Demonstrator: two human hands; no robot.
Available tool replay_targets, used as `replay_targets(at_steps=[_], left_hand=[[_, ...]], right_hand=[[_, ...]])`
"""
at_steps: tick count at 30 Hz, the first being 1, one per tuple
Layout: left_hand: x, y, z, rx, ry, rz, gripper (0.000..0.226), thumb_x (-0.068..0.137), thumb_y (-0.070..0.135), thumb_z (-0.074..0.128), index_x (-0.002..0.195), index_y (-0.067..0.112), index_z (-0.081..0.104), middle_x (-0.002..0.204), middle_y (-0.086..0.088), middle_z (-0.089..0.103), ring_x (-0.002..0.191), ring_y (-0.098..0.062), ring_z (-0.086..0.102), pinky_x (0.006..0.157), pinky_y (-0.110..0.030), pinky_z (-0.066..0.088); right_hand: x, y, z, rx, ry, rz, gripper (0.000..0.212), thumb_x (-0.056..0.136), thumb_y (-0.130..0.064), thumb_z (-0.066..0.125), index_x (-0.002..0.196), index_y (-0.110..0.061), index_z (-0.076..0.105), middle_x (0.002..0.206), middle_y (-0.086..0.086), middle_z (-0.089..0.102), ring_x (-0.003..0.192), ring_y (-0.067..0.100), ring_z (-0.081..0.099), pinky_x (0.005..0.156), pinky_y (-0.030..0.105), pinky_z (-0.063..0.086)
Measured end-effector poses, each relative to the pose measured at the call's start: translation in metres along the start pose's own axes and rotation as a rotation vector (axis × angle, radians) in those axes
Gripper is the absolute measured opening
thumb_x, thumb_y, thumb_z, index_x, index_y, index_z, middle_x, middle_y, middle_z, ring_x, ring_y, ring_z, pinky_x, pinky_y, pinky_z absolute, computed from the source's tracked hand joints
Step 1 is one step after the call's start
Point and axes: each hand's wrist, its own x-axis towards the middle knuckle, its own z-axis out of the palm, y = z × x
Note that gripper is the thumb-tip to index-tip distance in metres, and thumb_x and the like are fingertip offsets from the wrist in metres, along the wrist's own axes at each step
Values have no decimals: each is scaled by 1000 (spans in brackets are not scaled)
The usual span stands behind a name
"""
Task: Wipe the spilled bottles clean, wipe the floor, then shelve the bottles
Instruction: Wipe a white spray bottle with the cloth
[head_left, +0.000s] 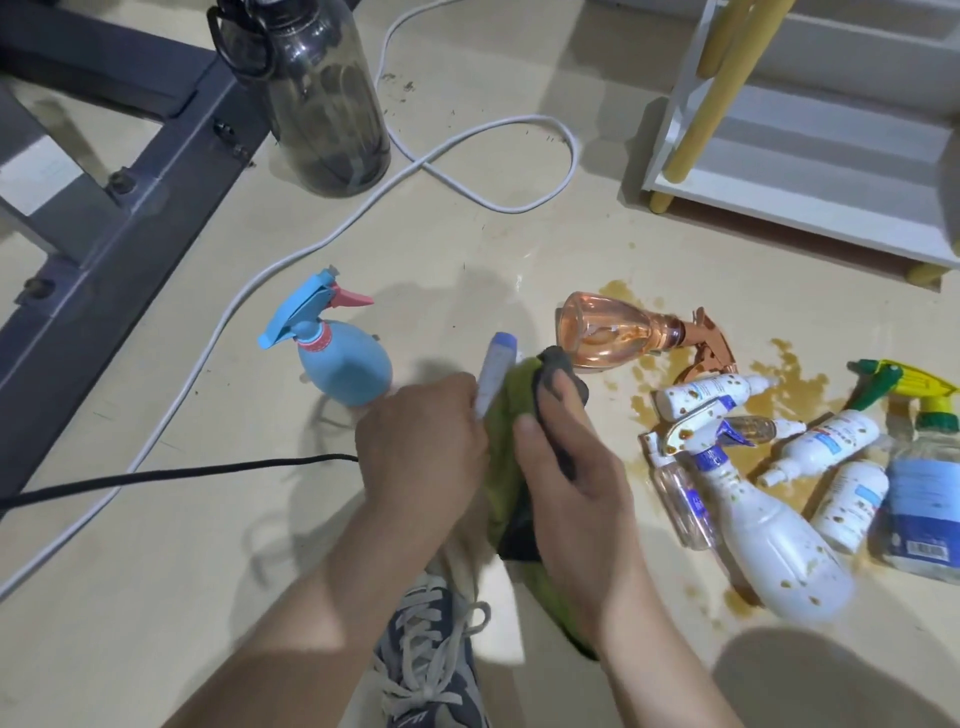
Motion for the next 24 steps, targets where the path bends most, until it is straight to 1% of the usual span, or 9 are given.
replay_targets(at_steps=[2,4,6,9,12,15,18,21,24], left_hand=[[-5,5,0,-37,-61,66,14,95,30,39,84,23,45,75,-1,59,74,-29,58,58,-33,31],[-5,6,2,-91,-99,124,7,96,23,39,88,21,40,80,-1,60,77,-29,60,60,-34,33],[1,5,3,-172,-87,161,4,94,20,40,91,21,38,83,-2,61,77,-30,60,60,-35,35],[-6,8,6,-357,-144,267,7,91,19,43,96,24,41,81,2,55,77,-28,59,61,-37,40],[-21,10,9,-479,-137,267,22,89,15,47,106,25,52,84,4,56,82,-24,56,70,-41,48],[-3,-3,3,-706,121,168,37,86,13,56,119,29,56,115,7,60,106,-14,55,89,-32,50],[21,-6,3,-511,-20,497,49,96,35,48,144,24,42,141,5,48,131,-15,42,104,-34,40],[32,-8,11,-349,60,571,42,97,41,44,128,17,60,102,0,66,94,-22,58,74,-40,52],[39,-10,11,-309,277,587,31,91,38,52,93,14,71,77,1,64,79,-21,56,60,-39,51]], right_hand=[[8,3,16,-121,-40,7,33,101,-27,51,124,-51,50,159,-12,28,144,-6,19,106,-1,19],[20,4,19,-218,-25,5,42,102,-29,47,141,-43,36,159,-14,24,143,-8,16,106,-2,13],[31,6,15,-244,9,5,50,102,-29,49,150,-31,34,155,-16,31,140,-7,25,108,3,18],[42,5,4,-268,134,-31,45,100,-24,52,143,-34,43,130,-27,51,114,-14,48,96,3,33],[49,3,-11,-477,133,-140,39,98,-21,54,135,-33,53,114,-22,60,102,-3,55,89,14,41],[52,2,-26,-691,12,-266,37,96,-22,58,132,-28,51,104,-12,65,90,8,57,71,17,40],[52,-1,-41,-806,-71,-349,45,93,-30,63,131,-20,42,92,-4,65,74,15,58,60,28,36],[58,-12,-53,-841,-114,-327,47,87,-35,72,125,-28,46,102,-7,66,90,16,64,75,32,50],[59,-25,-68,-670,-271,-120,57,79,-17,81,129,-26,56,118,-18,63,112,-1,58,93,20,48]])
